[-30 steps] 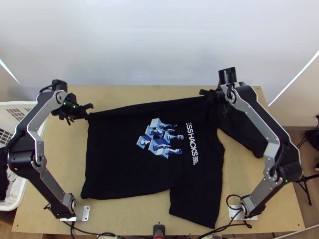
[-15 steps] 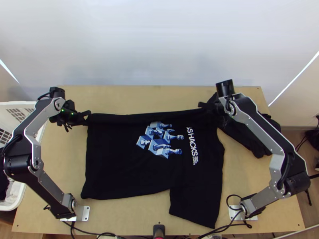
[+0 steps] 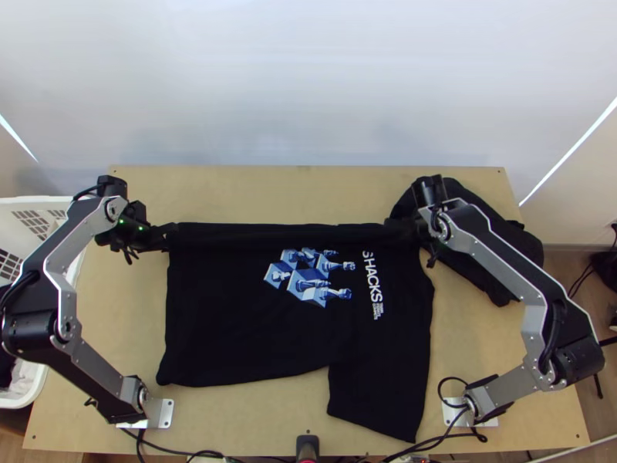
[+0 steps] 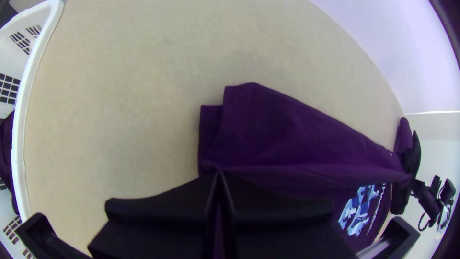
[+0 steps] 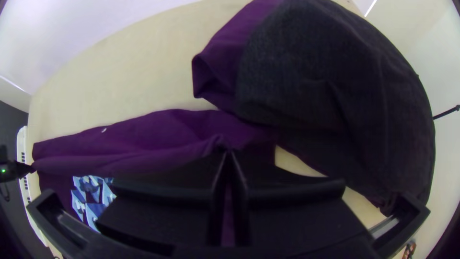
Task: Fold the t-shirt
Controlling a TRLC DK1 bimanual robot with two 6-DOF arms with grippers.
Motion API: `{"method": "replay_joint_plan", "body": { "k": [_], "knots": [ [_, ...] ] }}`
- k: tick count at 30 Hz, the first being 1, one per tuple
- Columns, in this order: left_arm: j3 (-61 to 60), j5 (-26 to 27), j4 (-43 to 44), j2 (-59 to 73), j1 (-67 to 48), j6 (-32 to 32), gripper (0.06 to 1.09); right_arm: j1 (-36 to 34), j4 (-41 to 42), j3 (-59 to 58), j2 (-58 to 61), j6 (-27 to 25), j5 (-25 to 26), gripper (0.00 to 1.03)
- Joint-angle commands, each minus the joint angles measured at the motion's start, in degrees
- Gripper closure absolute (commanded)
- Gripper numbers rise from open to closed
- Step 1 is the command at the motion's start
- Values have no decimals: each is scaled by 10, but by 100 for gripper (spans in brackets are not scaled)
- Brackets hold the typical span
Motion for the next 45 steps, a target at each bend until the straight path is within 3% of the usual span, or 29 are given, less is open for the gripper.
{"method": "replay_joint_plan", "body": {
  "k": [1, 21, 23, 25, 28, 32, 36, 41, 45],
  "knots": [
    [-30, 0, -3, -28, -2, 4, 105, 6, 0, -43, -2, 9, 13, 100],
    [-115, 6, 17, -128, -23, 6, 103, 19, 50, -128, -24, 7, 54, 99],
    [-149, 8, 59, -180, -29, 2, 83, 23, 50, -136, -36, -5, 54, 85],
    [-176, 8, 77, -217, -40, -1, 51, 27, 50, -148, -57, -4, 53, 70],
    [-191, 8, 68, -225, -49, 2, 35, 30, 49, -171, -92, -4, 53, 68],
    [-198, 8, 39, -243, -35, 22, 32, 27, 17, -211, -149, -5, 54, 55],
    [-204, 8, 33, -283, -8, 39, 32, 15, -74, -222, -197, 7, 53, 36],
    [-202, 7, 11, -312, 11, 50, 32, 20, -239, -215, -208, 38, 53, 37],
    [-201, 8, -1, -317, 13, 47, 32, 16, -314, -238, -207, 77, 52, 38]
  ]
}}
